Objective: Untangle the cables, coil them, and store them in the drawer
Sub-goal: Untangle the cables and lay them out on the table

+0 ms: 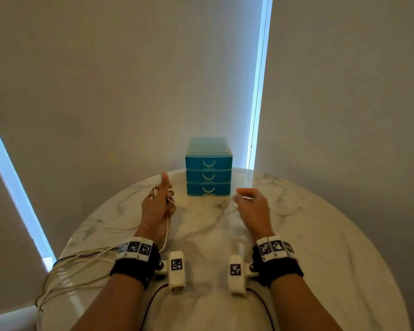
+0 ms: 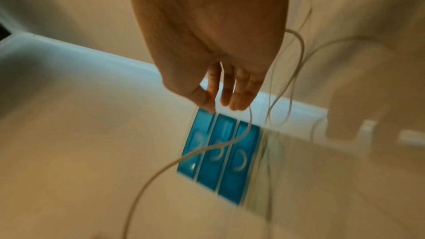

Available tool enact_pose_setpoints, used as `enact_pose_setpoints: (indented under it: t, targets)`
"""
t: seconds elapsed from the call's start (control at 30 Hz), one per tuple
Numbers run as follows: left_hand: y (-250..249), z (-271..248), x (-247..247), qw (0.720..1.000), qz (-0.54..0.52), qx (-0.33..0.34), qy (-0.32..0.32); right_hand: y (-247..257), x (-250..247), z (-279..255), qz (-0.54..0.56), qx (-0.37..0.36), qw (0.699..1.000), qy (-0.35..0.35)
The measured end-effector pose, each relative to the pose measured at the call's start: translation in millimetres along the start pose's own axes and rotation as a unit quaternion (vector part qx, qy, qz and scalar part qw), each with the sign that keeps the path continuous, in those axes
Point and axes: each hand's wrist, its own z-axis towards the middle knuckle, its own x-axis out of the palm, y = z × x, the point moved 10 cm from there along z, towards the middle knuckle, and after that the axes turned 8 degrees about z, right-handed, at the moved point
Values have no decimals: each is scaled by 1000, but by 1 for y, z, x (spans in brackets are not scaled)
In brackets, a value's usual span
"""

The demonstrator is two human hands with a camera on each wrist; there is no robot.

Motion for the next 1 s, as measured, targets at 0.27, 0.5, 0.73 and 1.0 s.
enact_pose_setpoints:
  t: [0.27, 0.5, 0.73, 1.0]
  targets:
    - [-2, 13, -20, 986, -166, 4, -25, -30, -51, 10, -104, 70, 992, -3]
    - [-8, 2, 14, 989, -111, -29, 97, 12, -5, 0, -9, -46, 998, 41]
    - [4, -39, 64, 942, 207, -46, 261, 33, 33, -24, 133, -45, 984, 112]
    - [-21, -13, 34, 986, 66, 23, 154, 10, -2, -9, 205, 31, 978, -18]
